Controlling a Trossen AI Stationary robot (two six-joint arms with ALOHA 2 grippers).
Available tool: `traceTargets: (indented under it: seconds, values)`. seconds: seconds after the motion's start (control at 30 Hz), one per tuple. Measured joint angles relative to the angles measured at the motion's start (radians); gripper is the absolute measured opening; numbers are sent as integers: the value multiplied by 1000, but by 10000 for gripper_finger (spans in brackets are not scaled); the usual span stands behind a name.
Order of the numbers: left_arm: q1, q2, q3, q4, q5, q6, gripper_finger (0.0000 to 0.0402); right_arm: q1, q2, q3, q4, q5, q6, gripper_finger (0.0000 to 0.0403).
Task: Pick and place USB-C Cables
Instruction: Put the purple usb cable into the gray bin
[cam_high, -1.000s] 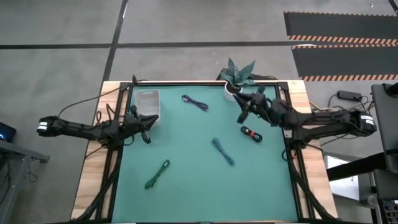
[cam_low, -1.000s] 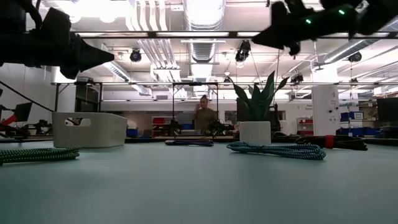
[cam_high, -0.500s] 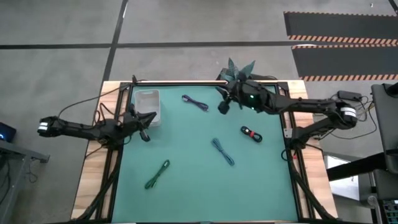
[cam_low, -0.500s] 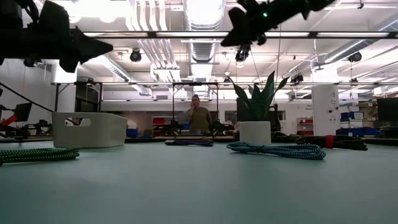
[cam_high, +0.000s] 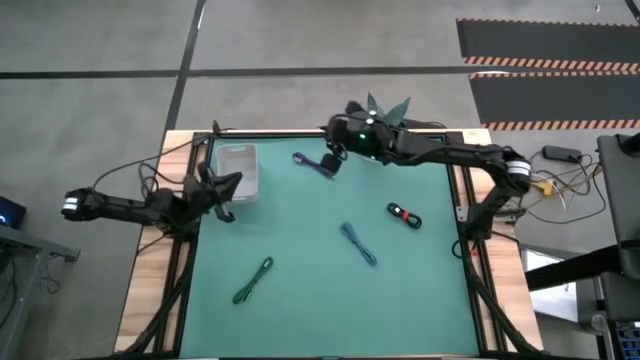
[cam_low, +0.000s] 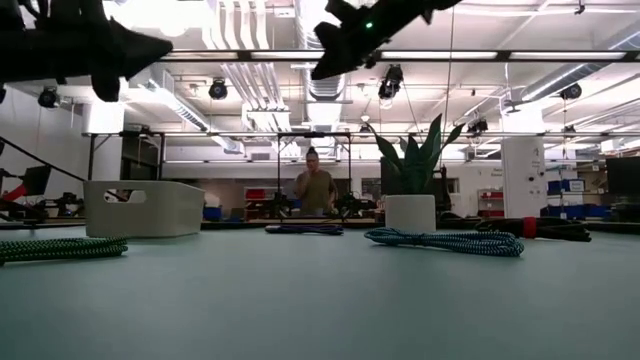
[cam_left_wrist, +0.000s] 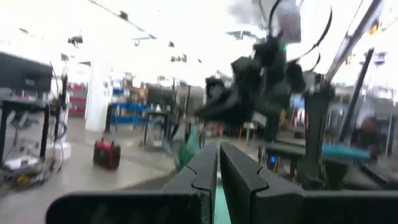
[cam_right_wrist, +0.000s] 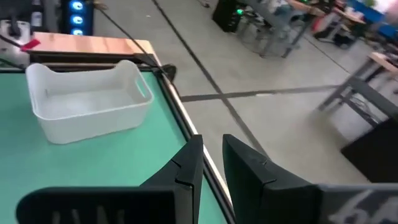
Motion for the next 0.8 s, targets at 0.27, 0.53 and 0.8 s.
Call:
traceTargets:
  seconds: [0.27,0.53,0.8]
  values:
    - [0,-6,0,49,0,102,5,-31,164,231,-117,-97,14,54]
    - [0,0,0,50,0,139,5,-31,309,414,-338,-98,27,54]
    - [0,-35,0,75,-3,146,5,-42,439,533,-527,-97,26,54]
